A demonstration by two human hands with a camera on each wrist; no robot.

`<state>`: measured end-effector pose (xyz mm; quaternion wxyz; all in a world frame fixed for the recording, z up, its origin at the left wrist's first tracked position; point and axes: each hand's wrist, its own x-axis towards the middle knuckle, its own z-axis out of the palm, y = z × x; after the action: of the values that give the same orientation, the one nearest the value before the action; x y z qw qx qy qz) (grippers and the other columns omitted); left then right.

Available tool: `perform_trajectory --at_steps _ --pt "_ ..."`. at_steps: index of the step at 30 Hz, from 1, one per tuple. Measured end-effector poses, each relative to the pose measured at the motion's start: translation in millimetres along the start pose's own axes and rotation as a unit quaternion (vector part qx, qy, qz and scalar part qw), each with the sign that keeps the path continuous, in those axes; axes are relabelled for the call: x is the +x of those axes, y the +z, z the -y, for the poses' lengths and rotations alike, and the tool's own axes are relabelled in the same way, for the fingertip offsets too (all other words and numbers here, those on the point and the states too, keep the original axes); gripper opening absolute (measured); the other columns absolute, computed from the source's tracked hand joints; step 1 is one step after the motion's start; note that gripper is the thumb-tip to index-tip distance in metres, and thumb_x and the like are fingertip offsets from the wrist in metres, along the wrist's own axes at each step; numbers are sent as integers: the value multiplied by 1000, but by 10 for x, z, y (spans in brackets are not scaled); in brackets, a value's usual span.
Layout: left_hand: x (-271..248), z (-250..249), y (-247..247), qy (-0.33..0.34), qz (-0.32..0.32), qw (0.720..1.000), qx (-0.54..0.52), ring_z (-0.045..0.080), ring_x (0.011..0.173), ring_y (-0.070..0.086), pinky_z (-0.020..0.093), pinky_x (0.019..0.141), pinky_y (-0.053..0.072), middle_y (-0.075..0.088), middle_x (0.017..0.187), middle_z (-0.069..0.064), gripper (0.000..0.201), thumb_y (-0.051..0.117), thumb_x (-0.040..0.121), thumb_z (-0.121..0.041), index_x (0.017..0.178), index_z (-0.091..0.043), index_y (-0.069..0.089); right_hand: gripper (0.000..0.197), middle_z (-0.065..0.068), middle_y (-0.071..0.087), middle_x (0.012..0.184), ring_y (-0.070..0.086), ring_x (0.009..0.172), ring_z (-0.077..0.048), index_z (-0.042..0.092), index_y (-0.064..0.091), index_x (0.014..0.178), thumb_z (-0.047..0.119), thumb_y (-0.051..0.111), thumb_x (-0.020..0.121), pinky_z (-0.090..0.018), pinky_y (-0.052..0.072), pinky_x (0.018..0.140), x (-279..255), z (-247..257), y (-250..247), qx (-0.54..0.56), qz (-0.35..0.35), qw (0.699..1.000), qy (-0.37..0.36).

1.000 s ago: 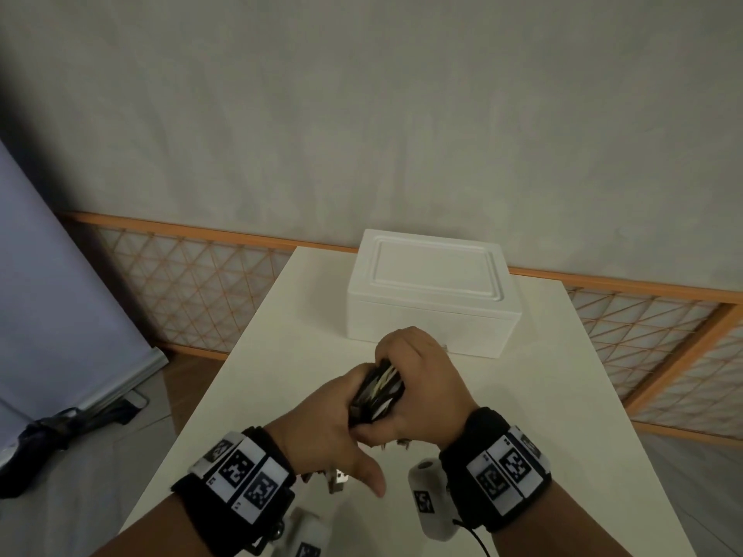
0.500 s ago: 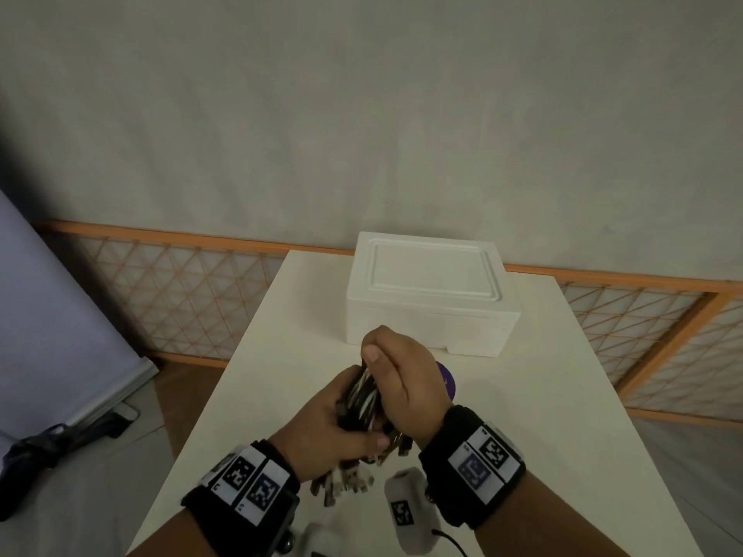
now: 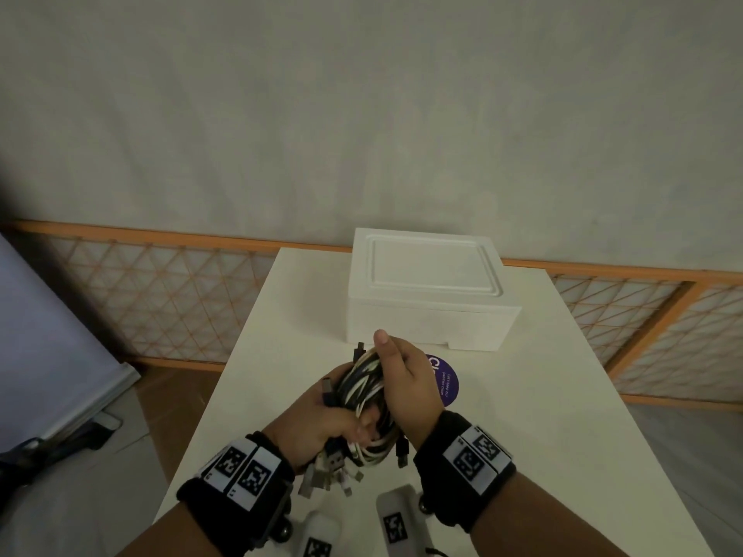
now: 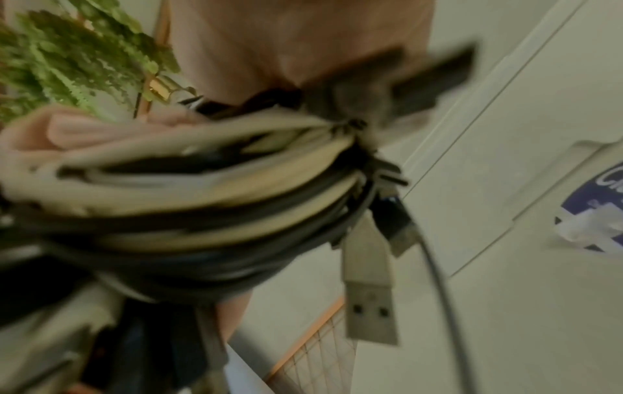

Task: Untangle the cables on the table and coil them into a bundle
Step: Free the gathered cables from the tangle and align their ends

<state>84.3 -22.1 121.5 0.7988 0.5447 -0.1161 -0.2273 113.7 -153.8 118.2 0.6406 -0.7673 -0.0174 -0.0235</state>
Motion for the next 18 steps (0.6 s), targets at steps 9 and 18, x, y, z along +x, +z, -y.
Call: perform_trajectory --at_steps 9,18 --pt "168 138 -43 -14 14 1000 -18 26 56 58 29 60 49 59 62 16 29 61 46 2 75 6 63 48 -41 54 113 55 97 -44 -23 52 108 24 50 96 -32 45 73 175 234 -208 74 75 986 128" --pt "216 458 -368 1 -24 961 -276 24 63 54 33 72 50 55 67 14 31 74 57 -16 81 1 64 52 -16 68 108 65 86 -25 23 65 112 62 35 93 -41 50 81 313 -163 -261 117 154 963 186"
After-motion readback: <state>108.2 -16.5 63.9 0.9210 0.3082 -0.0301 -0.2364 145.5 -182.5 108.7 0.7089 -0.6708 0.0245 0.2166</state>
